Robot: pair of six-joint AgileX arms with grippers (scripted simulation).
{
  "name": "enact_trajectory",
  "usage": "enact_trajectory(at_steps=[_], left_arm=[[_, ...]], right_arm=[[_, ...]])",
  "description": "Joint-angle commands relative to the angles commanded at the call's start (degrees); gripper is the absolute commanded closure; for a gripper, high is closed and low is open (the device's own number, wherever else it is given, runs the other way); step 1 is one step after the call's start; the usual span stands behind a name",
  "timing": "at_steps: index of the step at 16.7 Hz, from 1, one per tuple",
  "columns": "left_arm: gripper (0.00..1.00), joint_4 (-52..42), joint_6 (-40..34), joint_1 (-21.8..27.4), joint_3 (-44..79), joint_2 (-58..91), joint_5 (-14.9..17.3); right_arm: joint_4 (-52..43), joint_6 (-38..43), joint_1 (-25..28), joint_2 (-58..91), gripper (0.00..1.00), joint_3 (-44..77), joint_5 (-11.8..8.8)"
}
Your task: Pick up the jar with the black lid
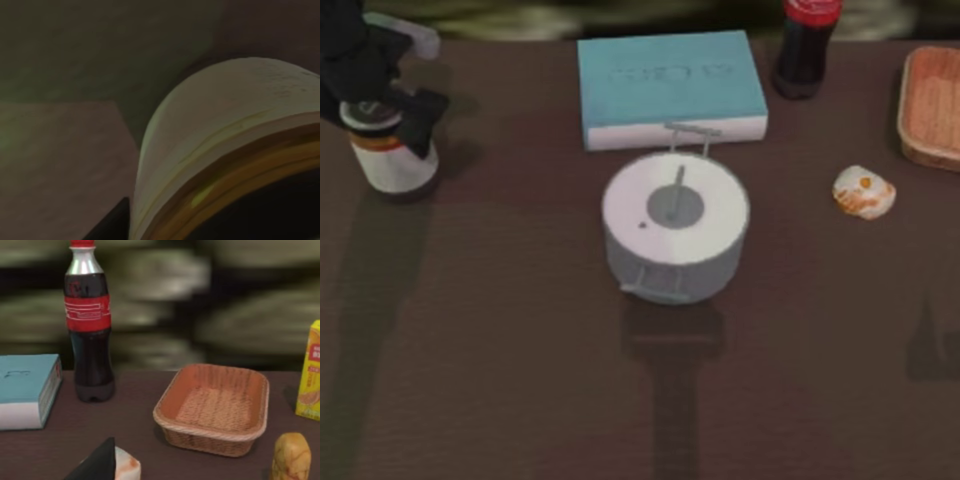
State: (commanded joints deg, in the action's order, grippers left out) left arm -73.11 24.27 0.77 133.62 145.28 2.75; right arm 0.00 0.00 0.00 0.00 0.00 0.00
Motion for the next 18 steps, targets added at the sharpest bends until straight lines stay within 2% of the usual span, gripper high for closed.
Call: enact_trajectory(at_steps=[6, 18], left_arm=[[0.98, 0.00, 0.00, 0.00, 0.00, 0.00, 0.00], [1.00, -0.23, 0.02, -0.12, -2.25, -2.25, -0.18]], right_arm=[[0.00, 0.00, 0.00, 0.00, 0.00, 0.00, 0.00], [0.00, 0.00, 0.00, 0.00, 0.00, 0.00, 0.00]])
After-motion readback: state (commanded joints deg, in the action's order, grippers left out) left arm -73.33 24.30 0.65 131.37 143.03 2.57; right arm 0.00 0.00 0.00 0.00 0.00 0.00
